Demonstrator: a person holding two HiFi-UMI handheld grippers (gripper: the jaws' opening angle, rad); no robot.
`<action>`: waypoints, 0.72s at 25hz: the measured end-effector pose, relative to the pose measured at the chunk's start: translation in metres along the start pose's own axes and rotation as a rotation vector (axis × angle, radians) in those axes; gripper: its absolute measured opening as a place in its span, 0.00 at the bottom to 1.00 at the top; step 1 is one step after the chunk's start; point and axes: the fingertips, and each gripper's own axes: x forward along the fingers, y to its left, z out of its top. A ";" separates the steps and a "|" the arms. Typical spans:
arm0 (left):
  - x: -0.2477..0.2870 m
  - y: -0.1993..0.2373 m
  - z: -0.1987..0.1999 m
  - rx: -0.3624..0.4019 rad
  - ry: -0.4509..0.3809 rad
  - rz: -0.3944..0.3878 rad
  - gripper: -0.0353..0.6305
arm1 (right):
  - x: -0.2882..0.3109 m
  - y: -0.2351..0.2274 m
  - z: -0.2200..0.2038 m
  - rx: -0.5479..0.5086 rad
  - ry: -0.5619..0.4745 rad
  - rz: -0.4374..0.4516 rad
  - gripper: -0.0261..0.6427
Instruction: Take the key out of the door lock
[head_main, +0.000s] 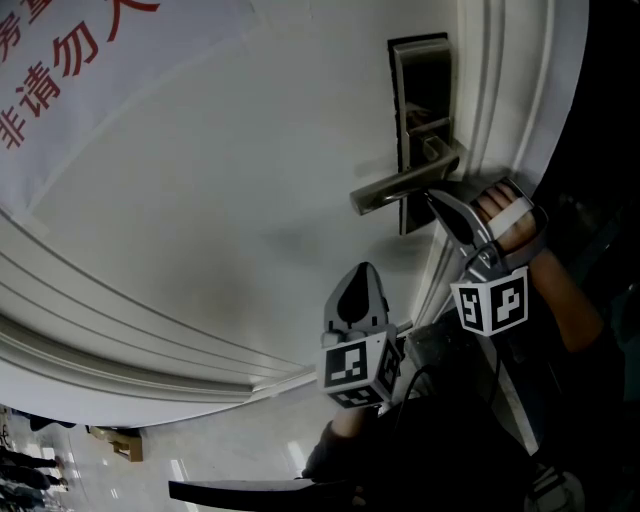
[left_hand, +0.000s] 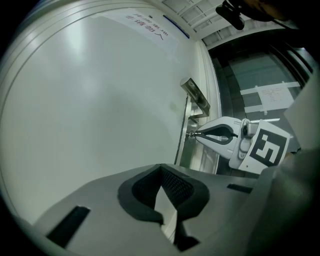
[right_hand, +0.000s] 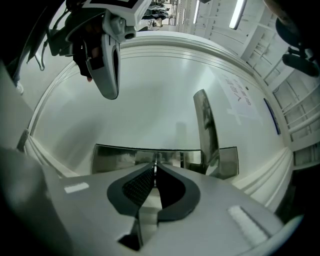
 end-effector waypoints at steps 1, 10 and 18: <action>0.000 0.000 0.000 0.001 -0.001 0.001 0.05 | 0.000 0.000 0.000 0.004 0.001 0.001 0.06; -0.002 0.001 0.005 0.002 -0.007 -0.004 0.05 | 0.000 0.001 0.000 -0.039 0.004 0.006 0.06; -0.002 0.001 0.006 -0.009 -0.002 -0.008 0.05 | 0.000 0.000 0.000 0.003 0.017 0.018 0.06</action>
